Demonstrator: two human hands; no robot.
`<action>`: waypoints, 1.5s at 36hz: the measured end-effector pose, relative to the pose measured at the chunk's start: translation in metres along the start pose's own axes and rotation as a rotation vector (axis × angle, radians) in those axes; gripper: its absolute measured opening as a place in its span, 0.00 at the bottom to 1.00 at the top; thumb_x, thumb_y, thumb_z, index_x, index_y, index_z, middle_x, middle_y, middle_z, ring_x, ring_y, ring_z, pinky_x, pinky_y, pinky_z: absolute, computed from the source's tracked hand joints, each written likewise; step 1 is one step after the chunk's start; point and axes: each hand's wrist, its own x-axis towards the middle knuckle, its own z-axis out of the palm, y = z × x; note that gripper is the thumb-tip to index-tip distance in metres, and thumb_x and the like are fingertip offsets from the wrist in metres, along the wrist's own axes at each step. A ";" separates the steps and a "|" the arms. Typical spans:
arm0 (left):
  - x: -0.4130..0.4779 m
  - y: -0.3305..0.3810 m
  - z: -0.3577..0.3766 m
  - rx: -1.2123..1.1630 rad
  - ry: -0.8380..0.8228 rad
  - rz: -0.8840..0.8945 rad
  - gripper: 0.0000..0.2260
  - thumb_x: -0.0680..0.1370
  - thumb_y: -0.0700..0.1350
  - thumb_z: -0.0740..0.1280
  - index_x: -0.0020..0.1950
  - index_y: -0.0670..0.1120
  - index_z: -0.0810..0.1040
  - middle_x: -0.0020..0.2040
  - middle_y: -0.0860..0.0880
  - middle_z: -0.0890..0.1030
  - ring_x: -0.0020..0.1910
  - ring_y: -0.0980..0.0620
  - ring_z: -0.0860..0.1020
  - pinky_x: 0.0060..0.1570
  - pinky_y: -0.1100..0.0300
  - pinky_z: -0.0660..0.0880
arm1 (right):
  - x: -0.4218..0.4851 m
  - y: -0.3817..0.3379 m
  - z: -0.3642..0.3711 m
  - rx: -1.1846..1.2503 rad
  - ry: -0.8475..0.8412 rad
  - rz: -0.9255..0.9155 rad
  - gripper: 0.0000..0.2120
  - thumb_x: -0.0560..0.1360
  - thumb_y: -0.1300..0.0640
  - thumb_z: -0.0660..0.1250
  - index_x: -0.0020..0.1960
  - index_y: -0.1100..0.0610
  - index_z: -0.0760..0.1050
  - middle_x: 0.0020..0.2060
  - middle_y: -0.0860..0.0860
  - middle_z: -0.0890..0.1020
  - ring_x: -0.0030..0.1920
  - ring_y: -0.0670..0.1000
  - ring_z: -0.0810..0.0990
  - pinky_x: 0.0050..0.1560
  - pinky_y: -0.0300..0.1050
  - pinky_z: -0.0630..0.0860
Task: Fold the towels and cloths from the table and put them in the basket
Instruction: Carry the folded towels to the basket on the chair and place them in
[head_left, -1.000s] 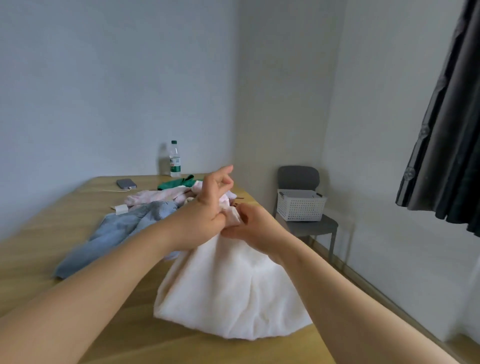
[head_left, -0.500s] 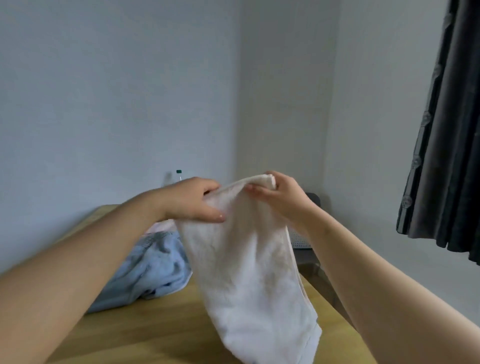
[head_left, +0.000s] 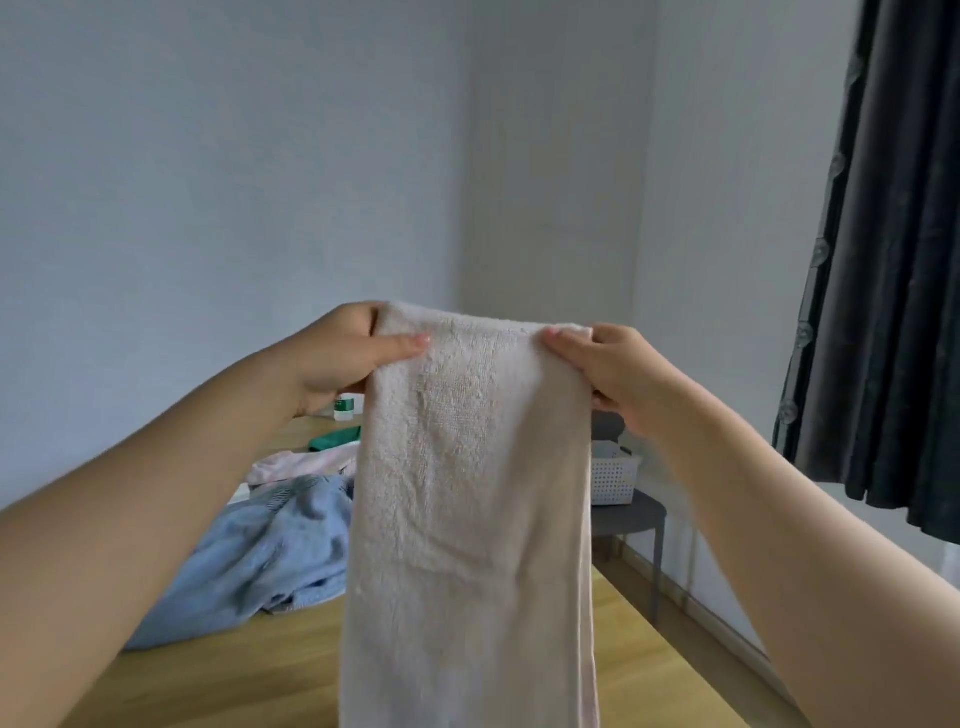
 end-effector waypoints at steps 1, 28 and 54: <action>0.005 -0.005 -0.001 0.123 0.004 -0.001 0.02 0.76 0.41 0.66 0.47 0.47 0.75 0.45 0.48 0.80 0.41 0.53 0.81 0.36 0.64 0.79 | 0.003 0.004 0.003 -0.119 0.043 -0.016 0.13 0.76 0.51 0.66 0.49 0.61 0.79 0.39 0.54 0.80 0.35 0.49 0.75 0.34 0.38 0.72; -0.069 -0.088 0.014 0.523 -0.440 -0.121 0.09 0.69 0.42 0.75 0.41 0.51 0.76 0.35 0.59 0.76 0.34 0.64 0.73 0.38 0.70 0.68 | -0.068 0.081 0.008 -0.468 -0.563 0.230 0.07 0.77 0.58 0.63 0.54 0.51 0.77 0.52 0.51 0.80 0.54 0.52 0.78 0.62 0.48 0.74; -0.032 -0.250 0.079 0.056 0.279 -0.667 0.20 0.80 0.54 0.57 0.64 0.41 0.68 0.61 0.42 0.73 0.58 0.44 0.72 0.56 0.54 0.69 | -0.058 0.221 0.111 0.082 -0.071 0.664 0.17 0.73 0.58 0.66 0.58 0.67 0.71 0.49 0.61 0.79 0.43 0.53 0.77 0.40 0.51 0.78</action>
